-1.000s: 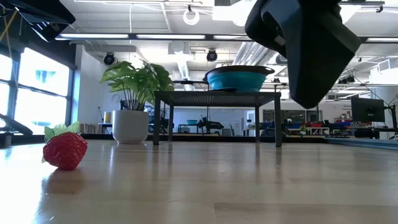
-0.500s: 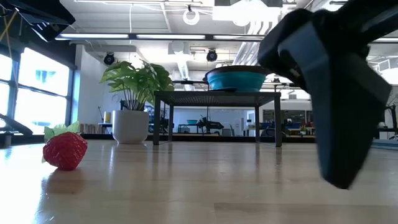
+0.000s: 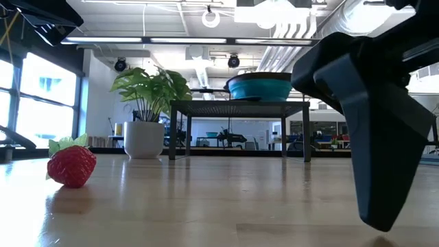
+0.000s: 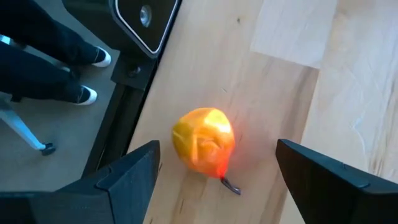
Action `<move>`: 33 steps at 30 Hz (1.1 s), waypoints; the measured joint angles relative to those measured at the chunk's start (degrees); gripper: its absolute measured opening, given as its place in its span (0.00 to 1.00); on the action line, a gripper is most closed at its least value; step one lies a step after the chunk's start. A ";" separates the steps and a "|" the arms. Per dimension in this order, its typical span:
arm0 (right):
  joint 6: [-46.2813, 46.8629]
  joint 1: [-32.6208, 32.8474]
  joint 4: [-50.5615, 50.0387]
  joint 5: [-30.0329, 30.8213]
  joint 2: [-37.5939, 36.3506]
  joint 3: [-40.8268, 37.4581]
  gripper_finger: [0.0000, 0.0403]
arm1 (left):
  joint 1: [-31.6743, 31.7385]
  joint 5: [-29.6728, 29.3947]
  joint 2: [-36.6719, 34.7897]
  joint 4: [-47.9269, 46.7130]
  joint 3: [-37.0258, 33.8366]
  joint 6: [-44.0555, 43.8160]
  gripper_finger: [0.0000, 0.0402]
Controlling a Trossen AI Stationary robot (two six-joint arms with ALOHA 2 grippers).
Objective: Pick & Place Fruit
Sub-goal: Put the yellow pear in the blue bowl on the shelf
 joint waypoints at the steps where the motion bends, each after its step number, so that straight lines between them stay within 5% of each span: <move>1: 0.00 0.00 0.11 0.02 -0.02 0.00 0.78 | 0.00 0.01 0.00 0.00 -0.01 0.00 0.00; 21: 0.00 0.00 3.96 -2.73 -0.06 0.00 0.51 | 0.01 0.04 0.00 -0.02 0.00 0.00 0.00; 33: 0.00 -0.17 4.06 -2.76 -0.09 0.00 0.47 | 0.01 0.23 0.00 -0.02 0.00 0.00 0.00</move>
